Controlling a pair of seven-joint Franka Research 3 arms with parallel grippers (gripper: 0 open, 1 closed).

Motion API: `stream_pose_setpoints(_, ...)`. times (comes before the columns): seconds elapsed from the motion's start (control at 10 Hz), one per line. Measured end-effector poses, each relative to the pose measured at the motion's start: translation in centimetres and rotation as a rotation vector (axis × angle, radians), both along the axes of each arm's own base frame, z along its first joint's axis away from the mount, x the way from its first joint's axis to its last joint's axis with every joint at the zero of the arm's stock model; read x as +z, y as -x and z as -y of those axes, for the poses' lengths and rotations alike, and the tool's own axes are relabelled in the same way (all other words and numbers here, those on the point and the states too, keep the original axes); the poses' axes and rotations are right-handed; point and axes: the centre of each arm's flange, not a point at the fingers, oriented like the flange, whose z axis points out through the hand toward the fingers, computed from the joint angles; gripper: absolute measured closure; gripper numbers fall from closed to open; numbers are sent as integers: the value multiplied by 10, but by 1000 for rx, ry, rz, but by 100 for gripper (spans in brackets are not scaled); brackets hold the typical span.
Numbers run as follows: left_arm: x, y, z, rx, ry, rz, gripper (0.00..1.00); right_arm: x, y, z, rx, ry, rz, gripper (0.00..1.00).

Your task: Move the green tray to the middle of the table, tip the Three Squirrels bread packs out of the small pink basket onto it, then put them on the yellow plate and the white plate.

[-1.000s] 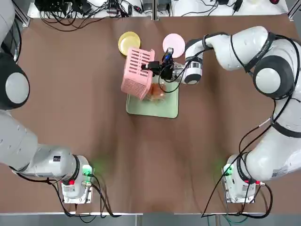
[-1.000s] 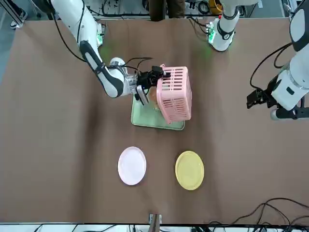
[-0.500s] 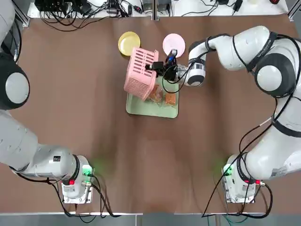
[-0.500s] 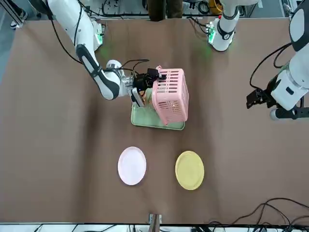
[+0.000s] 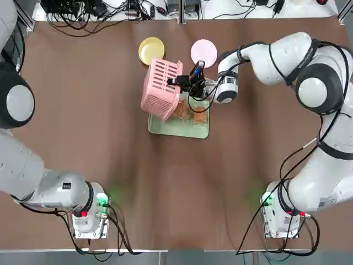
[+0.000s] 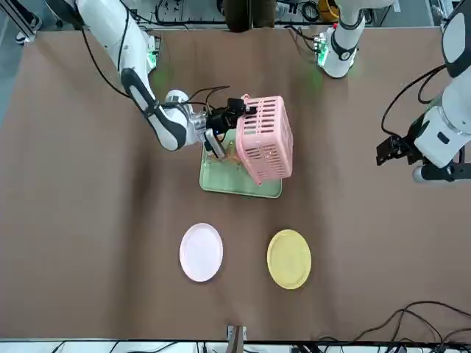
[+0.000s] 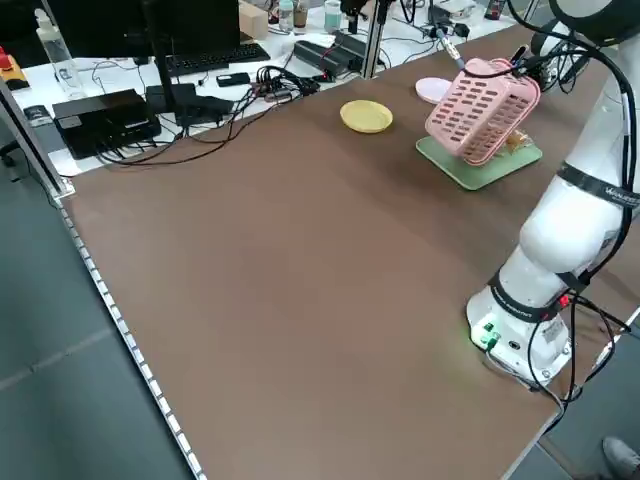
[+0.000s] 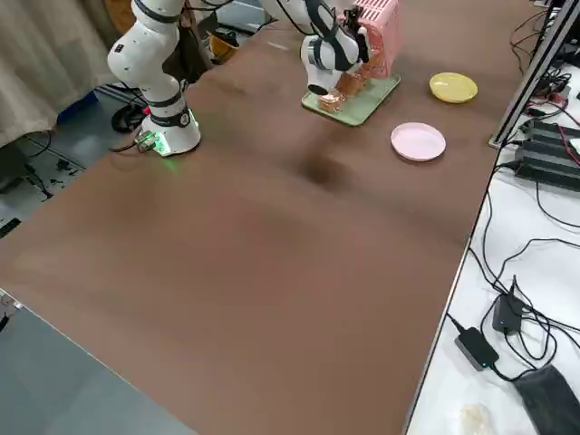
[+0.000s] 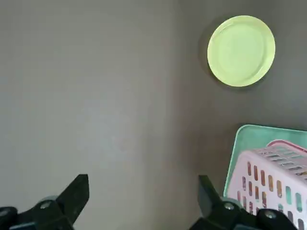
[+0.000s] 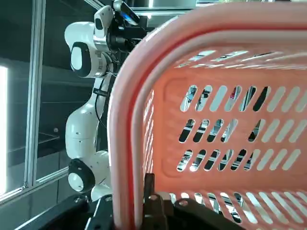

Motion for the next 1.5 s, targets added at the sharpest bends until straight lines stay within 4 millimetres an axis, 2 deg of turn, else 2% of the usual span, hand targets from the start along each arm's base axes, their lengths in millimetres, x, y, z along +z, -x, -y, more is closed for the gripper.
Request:
stream_pose_setpoints(0.3,1,0,3,-7,0,1,0,-9,-18,-19,-37,-83,1,93)
stream_pose_setpoints(0.6,0,1,6,-13,0,1,0,-20,-41,-23,-66,-100,14,93)
stream_pose_setpoints(0.8,0,1,8,-16,-2,1,0,-18,-45,-22,-70,-146,18,93)
stream_pose_setpoints(1.2,0,1,9,-18,-3,0,0,-11,-42,-35,-75,-209,14,93)
stream_pose_setpoints(1.5,0,1,9,-18,-3,0,0,-1,-63,-33,-111,-224,30,93)
